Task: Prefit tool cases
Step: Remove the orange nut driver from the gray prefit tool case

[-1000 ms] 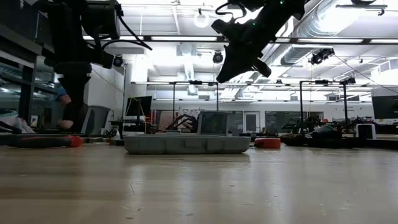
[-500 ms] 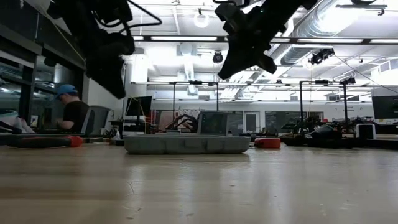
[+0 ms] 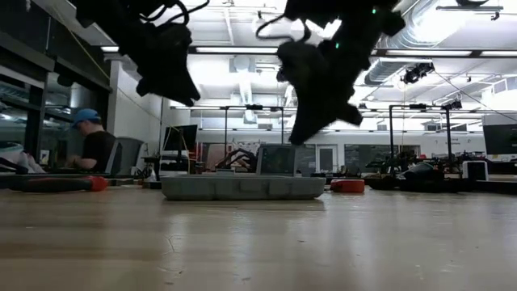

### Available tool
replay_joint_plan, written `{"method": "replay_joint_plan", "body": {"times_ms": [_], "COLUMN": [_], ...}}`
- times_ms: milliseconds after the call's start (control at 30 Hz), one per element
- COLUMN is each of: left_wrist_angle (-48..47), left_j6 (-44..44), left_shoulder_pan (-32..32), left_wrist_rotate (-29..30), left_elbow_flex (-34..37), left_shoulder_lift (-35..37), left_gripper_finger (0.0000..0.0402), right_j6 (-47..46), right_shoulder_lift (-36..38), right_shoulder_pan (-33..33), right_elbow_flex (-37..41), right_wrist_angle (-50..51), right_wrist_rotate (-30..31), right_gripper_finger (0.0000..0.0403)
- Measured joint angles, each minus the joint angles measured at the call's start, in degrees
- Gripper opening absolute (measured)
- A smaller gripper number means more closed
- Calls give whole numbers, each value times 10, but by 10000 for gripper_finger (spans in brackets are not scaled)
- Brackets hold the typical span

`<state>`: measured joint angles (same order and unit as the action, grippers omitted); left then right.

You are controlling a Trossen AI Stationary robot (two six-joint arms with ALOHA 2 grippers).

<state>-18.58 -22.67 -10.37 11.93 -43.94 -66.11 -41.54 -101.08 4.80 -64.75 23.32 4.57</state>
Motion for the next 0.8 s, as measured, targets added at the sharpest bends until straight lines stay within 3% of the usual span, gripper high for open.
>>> {"method": "replay_joint_plan", "body": {"times_ms": [167,467,800], "left_wrist_angle": [11,23,18], "left_j6": [-31,-53,-48], "left_shoulder_pan": [1,0,28], "left_wrist_rotate": [-25,7,-72], "left_elbow_flex": [0,0,0], "left_shoulder_lift": [0,0,-48], "left_gripper_finger": [147,147,147], "right_j6": [-11,-40,-40], "right_shoulder_lift": [-40,-43,-43], "right_shoulder_pan": [11,27,9], "right_elbow_flex": [0,0,0], "right_wrist_angle": [-37,-34,-23], "right_wrist_rotate": [-49,-29,-2], "right_gripper_finger": [0,0,0]}}
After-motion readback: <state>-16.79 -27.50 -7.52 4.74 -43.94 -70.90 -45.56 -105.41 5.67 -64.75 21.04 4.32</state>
